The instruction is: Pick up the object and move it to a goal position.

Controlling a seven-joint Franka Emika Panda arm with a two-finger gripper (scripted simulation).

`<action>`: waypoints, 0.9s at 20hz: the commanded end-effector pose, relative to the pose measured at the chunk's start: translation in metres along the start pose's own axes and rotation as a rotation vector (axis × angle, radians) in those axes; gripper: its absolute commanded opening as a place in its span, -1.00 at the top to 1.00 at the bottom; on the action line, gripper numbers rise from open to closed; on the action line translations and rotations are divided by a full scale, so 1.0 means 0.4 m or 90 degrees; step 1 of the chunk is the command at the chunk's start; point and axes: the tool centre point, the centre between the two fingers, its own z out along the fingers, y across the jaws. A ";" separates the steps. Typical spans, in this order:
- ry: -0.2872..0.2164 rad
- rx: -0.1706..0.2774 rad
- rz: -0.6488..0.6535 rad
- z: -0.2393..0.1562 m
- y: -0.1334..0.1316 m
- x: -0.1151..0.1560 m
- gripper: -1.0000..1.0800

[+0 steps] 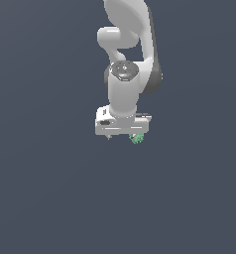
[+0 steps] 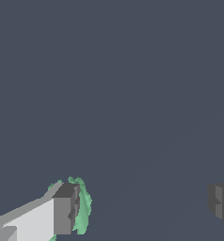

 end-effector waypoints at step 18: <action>-0.007 0.002 0.001 0.020 0.045 -0.017 -0.92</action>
